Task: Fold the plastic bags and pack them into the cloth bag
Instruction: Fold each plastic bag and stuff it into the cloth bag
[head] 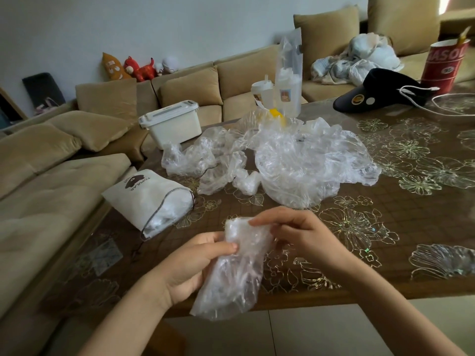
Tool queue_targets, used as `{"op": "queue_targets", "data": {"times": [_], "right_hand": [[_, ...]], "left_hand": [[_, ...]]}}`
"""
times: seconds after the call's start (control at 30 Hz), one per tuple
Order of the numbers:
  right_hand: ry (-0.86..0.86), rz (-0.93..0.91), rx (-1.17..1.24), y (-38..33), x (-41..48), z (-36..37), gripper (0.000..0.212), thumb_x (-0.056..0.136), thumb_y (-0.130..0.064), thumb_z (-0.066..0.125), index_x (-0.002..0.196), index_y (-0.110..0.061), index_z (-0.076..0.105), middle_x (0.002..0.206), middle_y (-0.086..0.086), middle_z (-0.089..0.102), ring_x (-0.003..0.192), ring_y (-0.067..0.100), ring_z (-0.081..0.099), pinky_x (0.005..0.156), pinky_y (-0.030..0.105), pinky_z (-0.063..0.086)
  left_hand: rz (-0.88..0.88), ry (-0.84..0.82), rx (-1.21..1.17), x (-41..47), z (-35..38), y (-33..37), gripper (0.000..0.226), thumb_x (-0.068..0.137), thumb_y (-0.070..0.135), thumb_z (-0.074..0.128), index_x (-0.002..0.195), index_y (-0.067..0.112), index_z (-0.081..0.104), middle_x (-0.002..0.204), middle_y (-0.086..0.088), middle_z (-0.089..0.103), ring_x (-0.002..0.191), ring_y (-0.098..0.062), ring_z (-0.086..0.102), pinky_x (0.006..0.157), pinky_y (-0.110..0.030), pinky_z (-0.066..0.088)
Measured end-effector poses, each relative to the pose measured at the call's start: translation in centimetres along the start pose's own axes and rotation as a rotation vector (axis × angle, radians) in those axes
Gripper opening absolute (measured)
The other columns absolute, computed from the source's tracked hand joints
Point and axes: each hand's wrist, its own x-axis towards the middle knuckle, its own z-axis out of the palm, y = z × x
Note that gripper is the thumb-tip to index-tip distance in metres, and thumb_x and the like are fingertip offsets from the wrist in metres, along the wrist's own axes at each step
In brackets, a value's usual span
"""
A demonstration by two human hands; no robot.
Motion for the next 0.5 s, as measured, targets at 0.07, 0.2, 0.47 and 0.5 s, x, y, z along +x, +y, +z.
{"op": "queue_targets", "data": {"times": [0.07, 0.2, 0.47, 0.5], "right_hand": [[0.072, -0.114, -0.193, -0.3, -0.2, -0.5, 0.049, 0.084, 0.012, 0.049, 0.105, -0.028, 0.069, 0.106, 0.000, 0.063, 0.082, 0.004, 0.059, 0.068, 0.020, 0.050], [0.070, -0.508, -0.951, 0.4, -0.7, 2.6, 0.072, 0.075, -0.006, 0.060, 0.138, -0.028, 0.035, 0.144, -0.001, 0.031, 0.133, 0.010, 0.026, 0.113, 0.026, 0.017], [-0.052, -0.690, -1.065, 2.7, -0.7, 4.9, 0.041, 0.079, -0.026, 0.061, 0.119, -0.017, 0.055, 0.126, 0.000, 0.053, 0.119, 0.020, 0.043, 0.098, 0.026, 0.026], [-0.042, -0.701, -1.076, 3.0, -0.6, 4.9, 0.037, 0.080, -0.028, 0.060, 0.116, -0.017, 0.057, 0.122, 0.000, 0.056, 0.115, 0.019, 0.046, 0.095, 0.026, 0.028]], "left_hand": [[0.018, 0.046, -0.070, -0.1, -0.3, 0.1, 0.022, 0.079, 0.007, 0.058, 0.101, 0.003, 0.064, 0.084, -0.016, 0.071, 0.068, -0.022, 0.069, 0.060, -0.029, 0.056], [0.056, 0.099, -0.159, 0.1, -0.5, -0.1, 0.034, 0.076, 0.010, 0.062, 0.108, 0.000, 0.065, 0.096, -0.020, 0.070, 0.077, -0.027, 0.068, 0.067, -0.032, 0.057], [0.073, 0.309, -0.177, 0.3, -0.3, -0.7, 0.027, 0.089, 0.009, 0.056, 0.112, -0.004, 0.063, 0.094, -0.022, 0.067, 0.078, -0.028, 0.064, 0.066, -0.032, 0.053], [0.066, 0.318, -0.187, 0.3, -0.3, -0.7, 0.027, 0.089, 0.009, 0.056, 0.112, -0.005, 0.062, 0.097, -0.024, 0.066, 0.080, -0.028, 0.064, 0.064, -0.032, 0.054]]}}
